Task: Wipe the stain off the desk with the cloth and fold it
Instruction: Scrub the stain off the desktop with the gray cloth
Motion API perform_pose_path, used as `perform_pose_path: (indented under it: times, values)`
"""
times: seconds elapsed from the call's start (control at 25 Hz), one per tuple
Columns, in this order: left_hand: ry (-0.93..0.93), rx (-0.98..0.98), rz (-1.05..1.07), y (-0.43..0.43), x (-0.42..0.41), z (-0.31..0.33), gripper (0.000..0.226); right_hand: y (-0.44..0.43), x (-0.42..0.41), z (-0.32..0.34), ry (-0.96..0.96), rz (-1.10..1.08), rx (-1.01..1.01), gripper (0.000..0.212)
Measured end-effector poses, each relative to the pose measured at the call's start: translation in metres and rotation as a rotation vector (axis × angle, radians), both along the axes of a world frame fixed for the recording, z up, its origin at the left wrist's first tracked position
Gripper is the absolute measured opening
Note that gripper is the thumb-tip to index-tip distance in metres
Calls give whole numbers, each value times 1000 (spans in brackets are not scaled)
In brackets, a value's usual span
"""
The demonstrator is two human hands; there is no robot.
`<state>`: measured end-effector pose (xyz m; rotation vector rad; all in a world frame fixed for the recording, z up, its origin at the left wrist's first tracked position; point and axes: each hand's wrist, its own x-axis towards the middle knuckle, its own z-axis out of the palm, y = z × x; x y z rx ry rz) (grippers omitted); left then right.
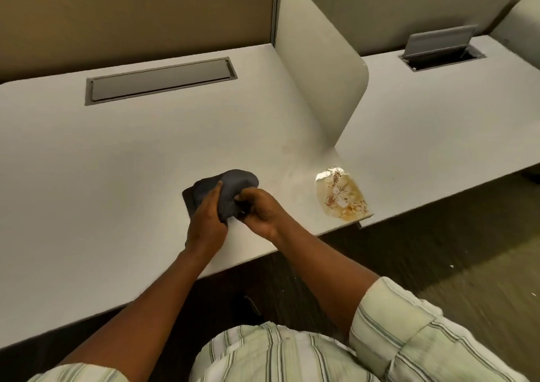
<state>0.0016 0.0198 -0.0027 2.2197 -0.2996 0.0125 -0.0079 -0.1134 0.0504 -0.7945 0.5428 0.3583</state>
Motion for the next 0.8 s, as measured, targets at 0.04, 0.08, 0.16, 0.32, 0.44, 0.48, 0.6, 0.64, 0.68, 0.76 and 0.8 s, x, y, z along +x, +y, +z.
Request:
perform_pose_path:
  times: [0.04,0.08,0.16,0.32,0.44,0.48,0.6,0.64,0.68,0.76,0.8]
  values:
    - [-12,9,-38,-7,-6,6,67,-9,-13,4,14,-54,42,16]
    - [-37,22,-77,-15,-14,14,66,-19,-27,7,30,-114,108,19]
    - [-71,29,-198,-29,-33,27,63,-37,-56,11,116,-219,242,50]
    - [40,-82,-488,-66,-75,57,53,-71,-115,11,179,-327,346,41]
    - [179,-120,-619,-91,-100,71,57,-87,-153,4,137,-450,259,25]
    - [278,-80,-694,-95,-103,73,63,-91,-162,2,132,-534,189,27]
    - [571,261,-994,-102,-91,73,88,-103,-177,-5,163,-815,-71,32]
    - [603,350,-1014,-104,-83,71,87,-107,-177,-7,167,-857,-153,35]
    - [591,375,-967,-108,-73,68,80,-112,-175,-10,175,-872,-237,37]
    - [455,302,-697,-121,-49,58,55,-118,-165,-16,237,-840,-388,32]
    - [374,268,-529,-128,-36,53,45,-119,-156,-19,279,-813,-441,30]
